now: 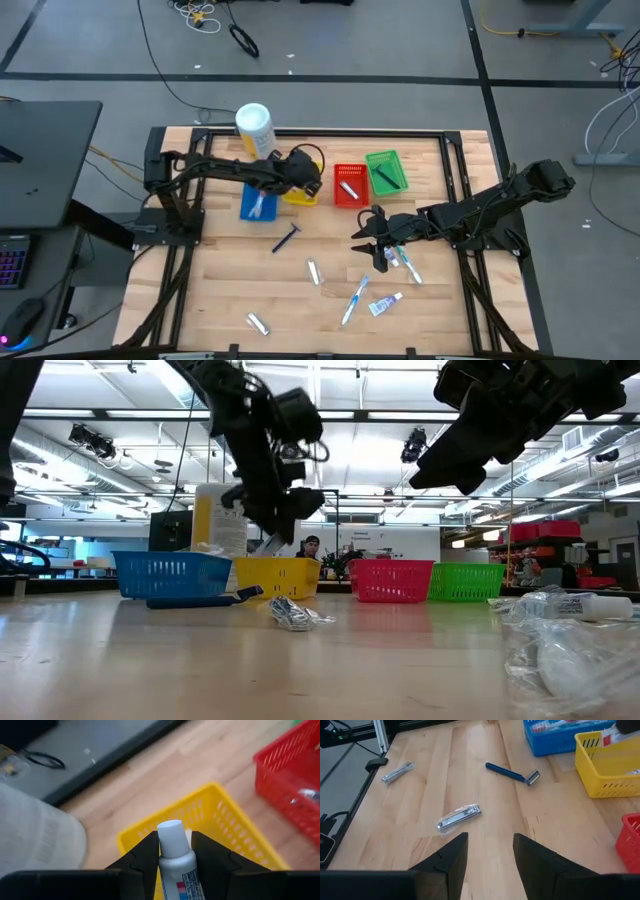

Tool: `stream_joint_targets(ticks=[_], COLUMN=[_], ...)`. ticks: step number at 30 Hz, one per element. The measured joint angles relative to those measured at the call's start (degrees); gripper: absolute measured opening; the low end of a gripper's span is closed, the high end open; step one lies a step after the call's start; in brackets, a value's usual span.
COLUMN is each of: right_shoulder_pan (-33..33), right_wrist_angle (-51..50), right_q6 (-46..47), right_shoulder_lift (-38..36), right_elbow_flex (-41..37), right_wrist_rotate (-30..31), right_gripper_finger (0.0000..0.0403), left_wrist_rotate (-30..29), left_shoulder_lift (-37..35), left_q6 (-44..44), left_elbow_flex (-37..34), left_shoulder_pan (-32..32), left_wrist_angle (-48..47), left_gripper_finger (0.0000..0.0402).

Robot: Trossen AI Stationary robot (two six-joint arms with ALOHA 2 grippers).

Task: Pick & Place Travel size toiletries
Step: Put the white toothpaste into the yellow bin, then put the silver nail cutter into the red bin

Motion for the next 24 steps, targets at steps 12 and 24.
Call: stream_joint_targets(ticks=[12,24], right_shoulder_pan=[0.0,0.0], right_wrist_angle=[0.6,1.1], right_q6=[1.4,1.3], right_shoulder_lift=[0.0,0.0], right_elbow_flex=[0.0,0.0], right_wrist_rotate=[0.3,0.2], right_gripper_finger=[0.0167,0.0167], left_wrist_rotate=[5.3,5.1], left_shoulder_lift=[0.1,-0.3], left_q6=[3.7,7.8], left_elbow_flex=[-9.1,-7.5], left_shoulder_pan=[0.6,-0.4], left_wrist_angle=[14.0,13.7], left_gripper_finger=[0.0151,0.0207])
